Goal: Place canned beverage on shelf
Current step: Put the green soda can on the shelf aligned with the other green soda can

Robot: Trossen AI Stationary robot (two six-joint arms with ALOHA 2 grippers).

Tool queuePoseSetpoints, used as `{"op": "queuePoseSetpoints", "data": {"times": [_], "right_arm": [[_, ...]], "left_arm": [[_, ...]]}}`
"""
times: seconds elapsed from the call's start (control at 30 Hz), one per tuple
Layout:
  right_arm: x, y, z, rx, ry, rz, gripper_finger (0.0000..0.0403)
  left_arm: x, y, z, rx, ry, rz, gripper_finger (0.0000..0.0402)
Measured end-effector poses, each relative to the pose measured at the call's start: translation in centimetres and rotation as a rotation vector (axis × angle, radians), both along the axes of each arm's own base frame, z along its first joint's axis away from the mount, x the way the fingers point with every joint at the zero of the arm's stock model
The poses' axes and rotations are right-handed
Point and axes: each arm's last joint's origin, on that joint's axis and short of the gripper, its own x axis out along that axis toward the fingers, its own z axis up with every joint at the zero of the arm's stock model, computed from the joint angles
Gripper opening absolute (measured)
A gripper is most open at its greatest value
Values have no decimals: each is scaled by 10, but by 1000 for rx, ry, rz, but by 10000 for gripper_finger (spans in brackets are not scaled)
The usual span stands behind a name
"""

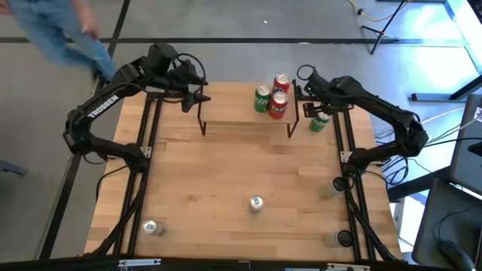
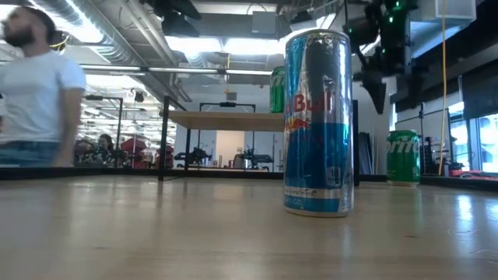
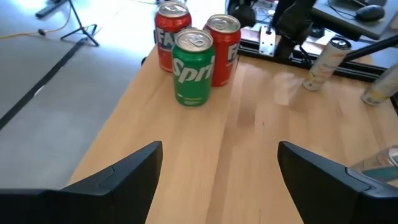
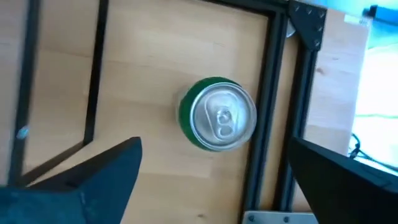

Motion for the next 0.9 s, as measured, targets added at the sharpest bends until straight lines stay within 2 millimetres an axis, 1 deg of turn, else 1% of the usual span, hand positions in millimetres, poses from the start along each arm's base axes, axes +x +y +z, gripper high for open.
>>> {"op": "queuePoseSetpoints", "data": {"times": [0.23, 0.33, 0.53, 0.7, 0.8, 0.9], "right_arm": [[-14, -13, -29, 26, -4, -98, 359], [-17, -18, -39, 50, -47, -104, 357], [-23, -21, -56, 63, -46, -113, 363], [-22, -23, -67, 37, -66, -105, 354], [-23, -22, -72, 38, -59, -84, 332], [-23, -22, -72, 34, -56, -68, 290]], "left_arm": [[0, -1, 0, 3, -2, -28, 314], [0, -1, 0, 3, -1, -26, 314], [0, 0, 0, -1, 0, -18, 314], [0, 1, -1, 16, 18, 22, 314], [-1, 2, -1, 37, 36, 59, 314], [-1, 3, -1, 54, 45, 88, 314]]}}
